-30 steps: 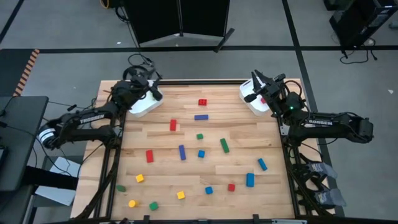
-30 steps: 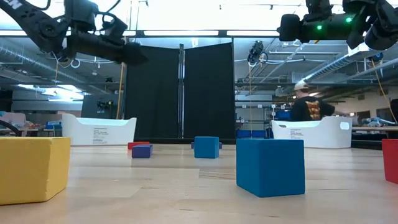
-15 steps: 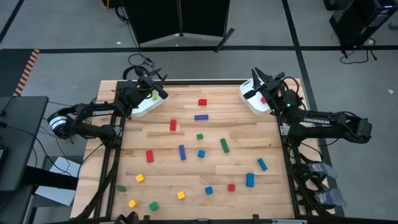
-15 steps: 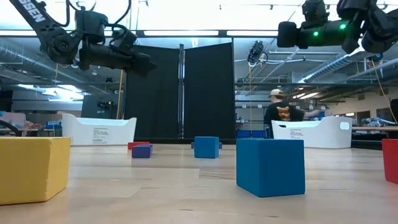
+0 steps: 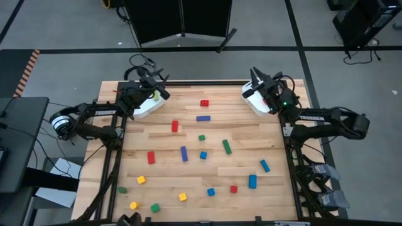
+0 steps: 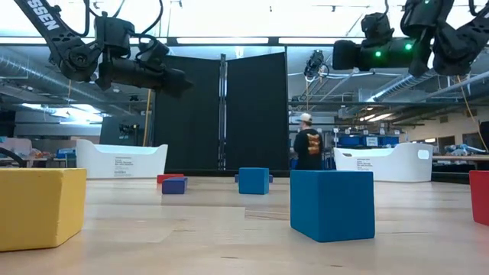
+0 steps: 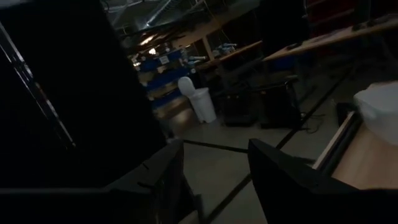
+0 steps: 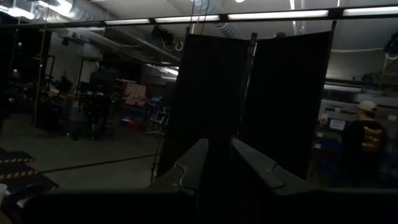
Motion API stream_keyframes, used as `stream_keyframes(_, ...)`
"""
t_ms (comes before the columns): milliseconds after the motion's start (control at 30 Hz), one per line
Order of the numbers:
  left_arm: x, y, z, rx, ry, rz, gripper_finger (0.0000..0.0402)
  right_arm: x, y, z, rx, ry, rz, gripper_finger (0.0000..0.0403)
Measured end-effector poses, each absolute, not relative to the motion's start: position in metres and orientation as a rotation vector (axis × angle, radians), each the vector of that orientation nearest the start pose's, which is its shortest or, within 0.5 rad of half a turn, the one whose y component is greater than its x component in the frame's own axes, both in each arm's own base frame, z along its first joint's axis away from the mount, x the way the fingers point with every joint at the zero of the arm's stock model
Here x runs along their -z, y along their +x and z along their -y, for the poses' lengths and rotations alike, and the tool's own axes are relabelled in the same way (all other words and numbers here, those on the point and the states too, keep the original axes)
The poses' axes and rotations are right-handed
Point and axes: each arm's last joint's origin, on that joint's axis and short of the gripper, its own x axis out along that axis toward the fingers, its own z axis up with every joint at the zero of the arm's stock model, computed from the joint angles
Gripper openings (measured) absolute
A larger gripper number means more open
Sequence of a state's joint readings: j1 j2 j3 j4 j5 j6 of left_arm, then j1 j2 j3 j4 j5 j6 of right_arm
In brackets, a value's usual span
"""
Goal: Sort blocks by size
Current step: Put the large violet block into the left white bin
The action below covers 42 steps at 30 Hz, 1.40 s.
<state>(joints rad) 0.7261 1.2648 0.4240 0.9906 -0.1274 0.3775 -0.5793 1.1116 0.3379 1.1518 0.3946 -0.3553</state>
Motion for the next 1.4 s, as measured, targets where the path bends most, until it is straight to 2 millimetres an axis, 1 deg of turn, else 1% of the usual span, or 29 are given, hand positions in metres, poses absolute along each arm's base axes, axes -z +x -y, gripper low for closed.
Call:
stream_keyframes(200, -0.223, 0.182, -0.164, -0.809, 0.268, 0.01, 0.0188, -0.247, 0.17, 0.12, 1.007, -0.357, 0.223, 0.0078)
stream_keyframes(500, -0.219, 0.182, -0.165, -0.827, 0.04, 0.042, 0.0188, -0.253, 0.176, 0.103, 0.929, -0.368, 0.254, 0.0078)
stream_keyframes(600, -0.219, 0.188, -0.167, -0.799, -0.019, -0.031, 0.0188, -0.251, 0.181, 0.094, 0.925, -0.39, 0.212, 0.0078)
stream_keyframes(700, -0.22, 0.199, -0.166, -0.745, -0.067, -0.175, 0.0188, -0.248, 0.19, 0.086, 0.91, -0.386, 0.122, 0.0078)
stream_keyframes(767, -0.225, 0.206, -0.163, -0.716, -0.088, -0.269, 0.0188, -0.249, 0.197, 0.082, 0.885, -0.367, 0.05, 0.0078)
stream_keyframes(867, -0.232, 0.215, -0.158, -0.672, -0.088, -0.362, 0.0188, -0.249, 0.208, 0.076, 0.823, -0.334, -0.061, 0.0078)
stream_keyframes(1000, -0.237, 0.225, -0.15, -0.626, -0.081, -0.414, 0.0188, -0.249, 0.214, 0.07, 0.773, -0.275, -0.129, 0.0078)
stream_keyframes(1200, -0.229, 0.23, -0.141, -0.624, -0.17, -0.509, 0.0188, -0.244, 0.218, 0.057, 0.713, -0.172, -0.131, 0.0078)
stream_keyframes(1400, -0.227, 0.236, -0.129, -0.572, -0.15, -0.54, 0.0188, -0.238, 0.221, 0.042, 0.646, -0.101, -0.163, 0.0086)
